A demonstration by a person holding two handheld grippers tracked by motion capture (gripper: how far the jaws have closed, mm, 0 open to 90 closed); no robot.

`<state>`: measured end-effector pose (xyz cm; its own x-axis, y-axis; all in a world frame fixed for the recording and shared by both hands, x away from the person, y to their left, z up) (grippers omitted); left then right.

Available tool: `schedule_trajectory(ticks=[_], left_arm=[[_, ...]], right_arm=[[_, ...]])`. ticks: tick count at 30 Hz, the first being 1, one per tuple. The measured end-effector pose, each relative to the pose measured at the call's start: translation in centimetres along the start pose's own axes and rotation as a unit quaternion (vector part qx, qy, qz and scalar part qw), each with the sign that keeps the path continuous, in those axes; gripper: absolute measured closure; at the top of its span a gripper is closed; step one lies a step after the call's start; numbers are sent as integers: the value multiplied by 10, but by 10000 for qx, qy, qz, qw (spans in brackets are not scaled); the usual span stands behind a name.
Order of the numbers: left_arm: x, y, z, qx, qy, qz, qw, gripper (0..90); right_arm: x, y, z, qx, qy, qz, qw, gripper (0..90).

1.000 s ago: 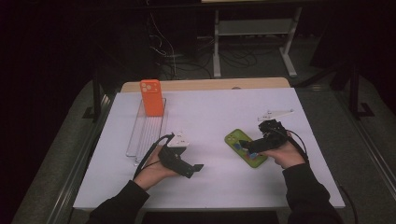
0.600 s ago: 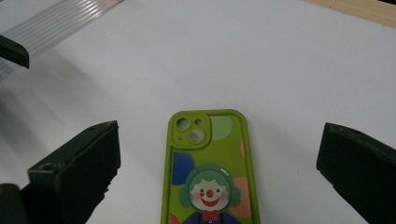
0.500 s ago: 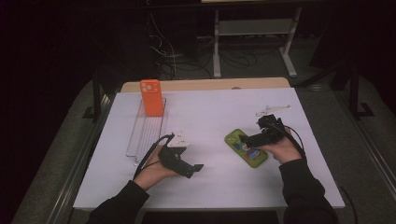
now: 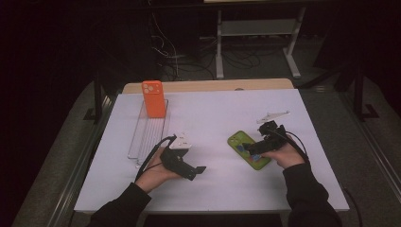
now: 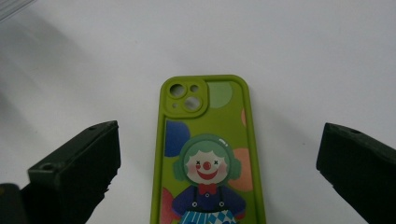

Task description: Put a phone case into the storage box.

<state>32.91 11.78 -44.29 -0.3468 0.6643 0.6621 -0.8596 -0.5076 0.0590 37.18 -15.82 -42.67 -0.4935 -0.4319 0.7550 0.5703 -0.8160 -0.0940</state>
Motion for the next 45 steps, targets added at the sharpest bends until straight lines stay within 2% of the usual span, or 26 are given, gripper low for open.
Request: schedule_trajectory(ticks=[2, 3, 4, 8, 9, 10, 13, 16, 19, 25, 26, 28, 29, 32, 40, 41, 43, 45], left_arm=[[0, 0, 0, 3, 4, -5, 10000, 0], [0, 0, 0, 14, 8, -9, 10000, 0], [1, -1, 0, -33, -31, -8, 10000, 0], [0, 0, 0, 4, 0, 2, 10000, 0], [0, 0, 0, 6, 1, 0, 10000, 0], [0, 0, 0, 4, -2, 2, 10000, 0], [1, -1, 0, -21, -25, -13, 10000, 0], [0, 0, 0, 21, 11, -10, 10000, 0], [0, 0, 0, 19, 8, -11, 10000, 0], [0, 0, 0, 7, 7, -7, 10000, 0], [0, 0, 0, 4, 7, -7, 10000, 0], [0, 0, 0, 3, 2, -10, 10000, 0], [0, 0, 0, 4, 6, -8, 10000, 0], [0, 0, 0, 9, 5, -5, 10000, 0], [0, 0, 0, 10, 3, -6, 10000, 0], [0, 0, 0, 6, -7, -3, 10000, 0], [0, 0, 0, 7, -9, -2, 10000, 0], [0, 0, 0, -3, -9, -2, 10000, 0]], right_arm=[[-1, 0, -1, 31, 2, 4, 10000, 0], [-2, -1, -2, -44, -41, 6, 10000, 0], [-3, 0, -3, 19, -31, -8, 10000, 0], [-6, -1, -7, 62, -93, -44, 9999, 0], [-6, -1, -8, -4, -143, -39, 9999, 0], [-8, 0, -9, 58, -153, -74, 9998, 0], [-10, 0, -12, 9, -269, -83, 9996, 0], [-14, 2, -15, 95, -327, -103, 9994, 0], [-16, 2, -18, 55, -412, -63, 9991, 0], [-22, 1, -23, 248, -561, -99, 9981, 0], [-22, -1, -24, 188, -636, -90, 9978, 0], [-24, -2, -26, 226, -709, -108, 9972, 0], [-26, -1, -26, 331, -730, -118, 9967, 0], [-29, -3, -29, 289, -840, -108, 9960, 0], [-31, -2, -33, 379, -908, -125, 9951, 55], [-32, -1, -33, 446, -909, -142, 9948, 57], [-32, -3, -34, 350, -991, -104, 9944, 77], [-32, -3, -35, 387, -1028, -116, 9939, 94]])
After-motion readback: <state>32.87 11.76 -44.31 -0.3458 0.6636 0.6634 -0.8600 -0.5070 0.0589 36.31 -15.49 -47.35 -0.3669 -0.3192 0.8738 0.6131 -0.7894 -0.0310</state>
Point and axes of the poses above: each handheld gripper's, and its own axes: x roughly backward along the jaws, z roughly out of its top, y roughly to its right, the point moved 4 cm from there along -x, roughly forward along the jaws, and after that the axes turned 1 degree about -y, right-handed, at the moved point
